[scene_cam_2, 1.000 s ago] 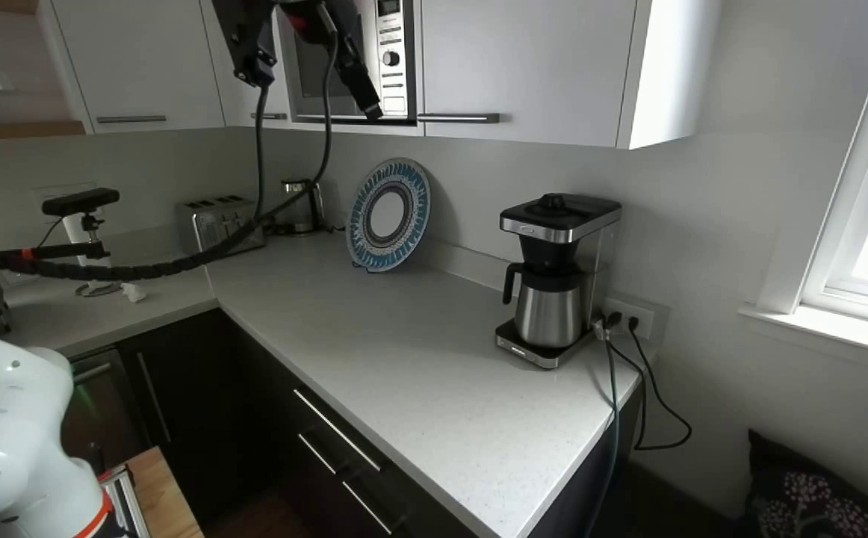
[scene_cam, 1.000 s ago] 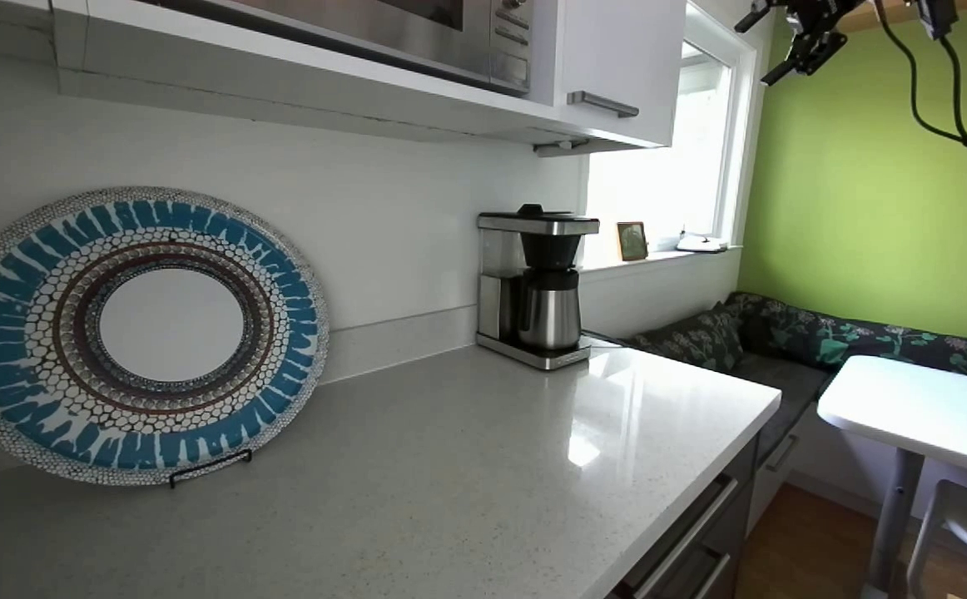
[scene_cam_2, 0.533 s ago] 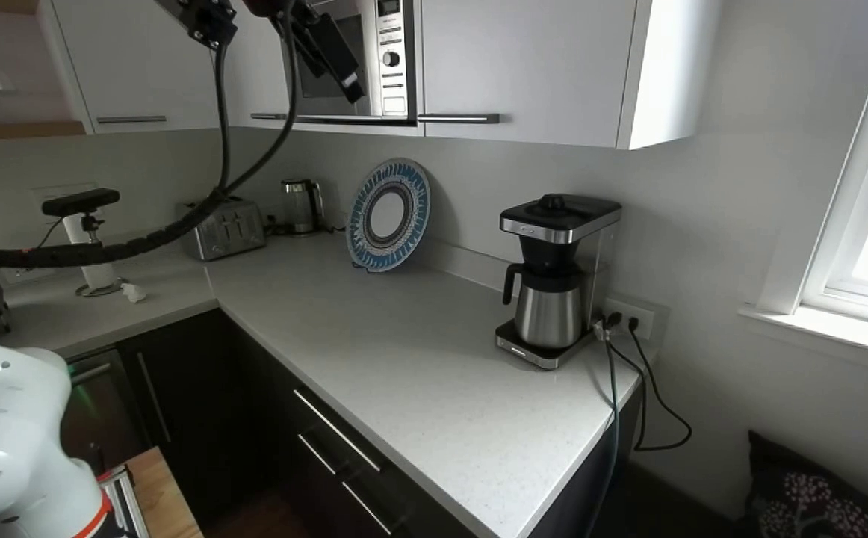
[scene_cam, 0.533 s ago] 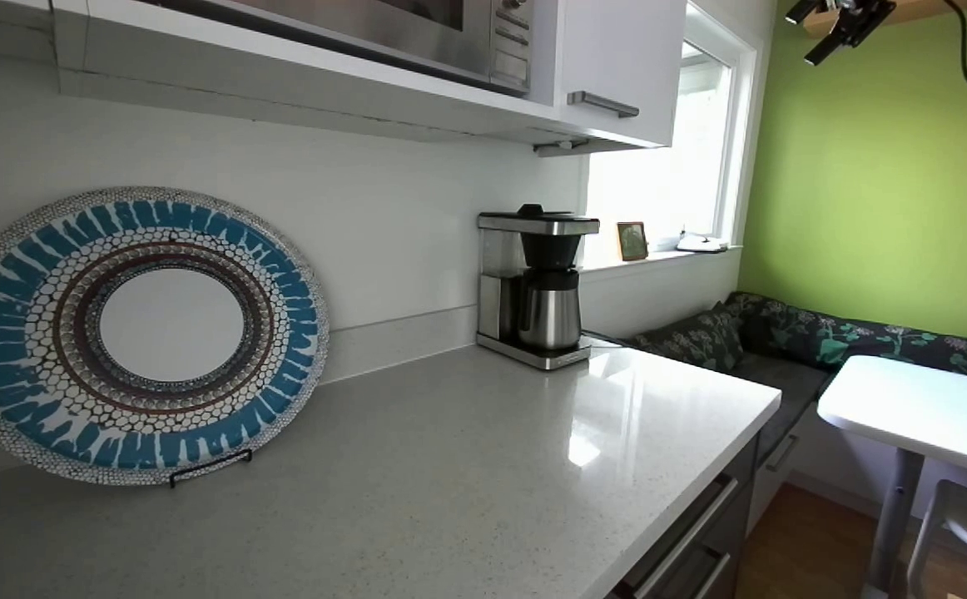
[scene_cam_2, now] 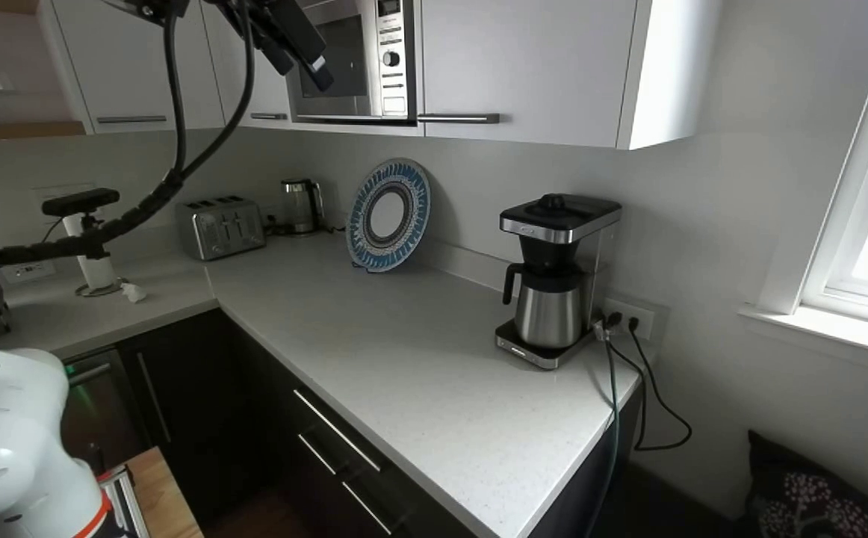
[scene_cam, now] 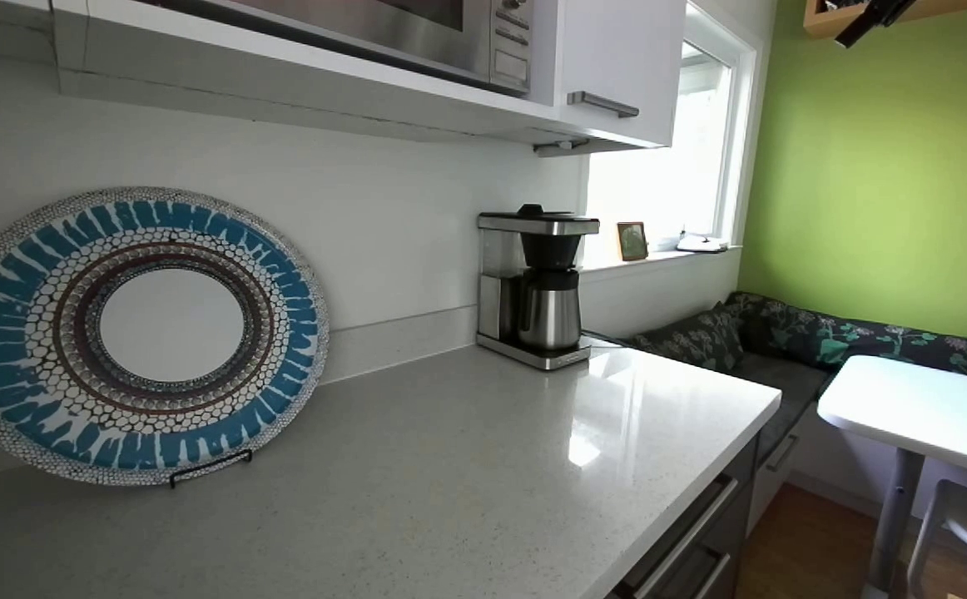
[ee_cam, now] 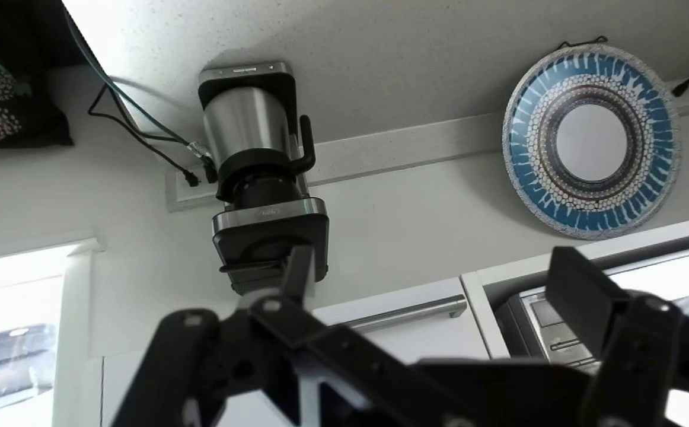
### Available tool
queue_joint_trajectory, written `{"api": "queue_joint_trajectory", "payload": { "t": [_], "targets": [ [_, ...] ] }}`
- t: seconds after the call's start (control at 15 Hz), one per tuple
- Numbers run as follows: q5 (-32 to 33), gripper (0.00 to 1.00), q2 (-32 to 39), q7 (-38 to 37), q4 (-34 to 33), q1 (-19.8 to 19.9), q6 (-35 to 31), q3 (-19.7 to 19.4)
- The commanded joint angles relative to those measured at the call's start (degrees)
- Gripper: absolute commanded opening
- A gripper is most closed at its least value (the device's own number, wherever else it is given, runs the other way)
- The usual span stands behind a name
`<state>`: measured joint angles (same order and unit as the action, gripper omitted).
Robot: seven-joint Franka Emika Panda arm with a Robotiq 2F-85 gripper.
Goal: Close the open upper cabinet door.
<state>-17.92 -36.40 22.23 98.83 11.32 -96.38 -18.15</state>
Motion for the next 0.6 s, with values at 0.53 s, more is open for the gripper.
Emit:
{"api": "queue_joint_trajectory", "payload": {
  "t": [0.53],
  "targets": [
    [1.4, 1.0, -0.9, -1.0, -0.1, -3.4, -0.2, -1.5]
  ]
}}
